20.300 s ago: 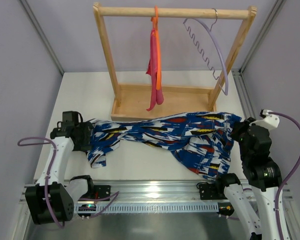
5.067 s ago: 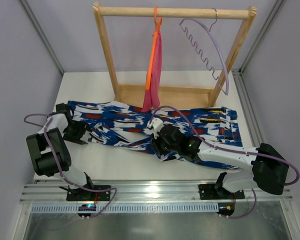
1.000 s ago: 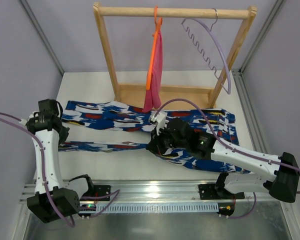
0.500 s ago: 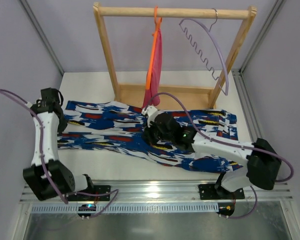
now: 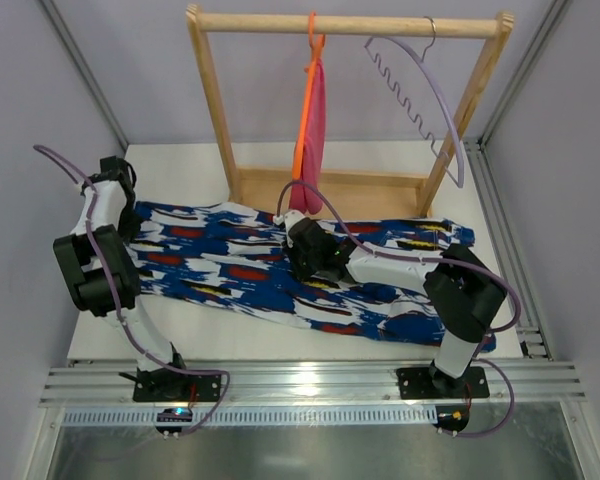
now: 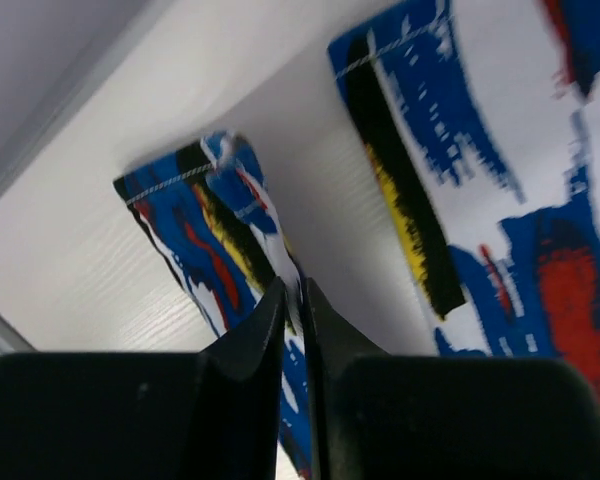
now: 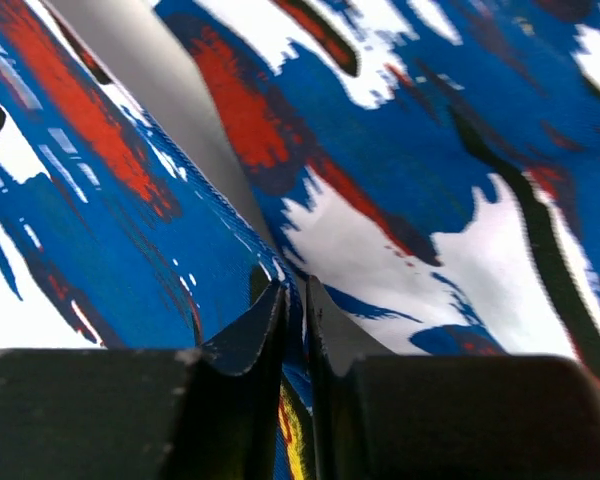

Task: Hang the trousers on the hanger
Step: Fold the trousers

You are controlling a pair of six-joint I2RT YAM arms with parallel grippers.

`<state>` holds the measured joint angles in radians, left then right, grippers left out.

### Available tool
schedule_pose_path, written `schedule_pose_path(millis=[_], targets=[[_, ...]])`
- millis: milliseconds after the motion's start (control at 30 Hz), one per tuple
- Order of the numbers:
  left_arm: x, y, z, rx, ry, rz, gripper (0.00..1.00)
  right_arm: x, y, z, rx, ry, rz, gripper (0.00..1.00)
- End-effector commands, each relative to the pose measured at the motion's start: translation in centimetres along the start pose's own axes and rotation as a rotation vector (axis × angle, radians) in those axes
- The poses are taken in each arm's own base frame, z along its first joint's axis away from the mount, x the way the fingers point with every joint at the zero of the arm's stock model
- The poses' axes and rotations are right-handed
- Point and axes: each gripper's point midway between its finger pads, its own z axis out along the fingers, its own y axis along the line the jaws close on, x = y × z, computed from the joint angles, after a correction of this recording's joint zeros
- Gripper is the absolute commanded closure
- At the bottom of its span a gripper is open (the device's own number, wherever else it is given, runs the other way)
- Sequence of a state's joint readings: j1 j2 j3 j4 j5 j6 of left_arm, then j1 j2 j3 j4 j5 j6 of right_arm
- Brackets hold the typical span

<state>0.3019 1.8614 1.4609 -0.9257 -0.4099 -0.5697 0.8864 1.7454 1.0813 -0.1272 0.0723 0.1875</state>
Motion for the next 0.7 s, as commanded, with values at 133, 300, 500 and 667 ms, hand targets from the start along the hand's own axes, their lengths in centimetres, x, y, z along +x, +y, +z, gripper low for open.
schedule_pose_path(millis=[133, 300, 500, 667], targets=[[-5.2, -1.8, -1.9, 0.048, -0.167, -0.087, 1.0, -3.0, -1.7, -0.4, 0.108, -0.08, 0.058, 0.96], [-4.2, -1.3, -1.6, 0.017, -0.16, -0.062, 0.91, -1.8, -2.9, 0.7, 0.188, -0.063, 0.124, 0.95], [-2.8, 2.1, -4.4, 0.001, -0.244, -0.177, 0.16, -3.2, -2.6, 0.7, 0.195, -0.078, 0.169, 0.89], [-0.1, 3.2, -3.4, 0.003, -0.225, -0.146, 0.12, -3.6, -2.3, -0.3, 0.184, -0.082, 0.197, 0.66]])
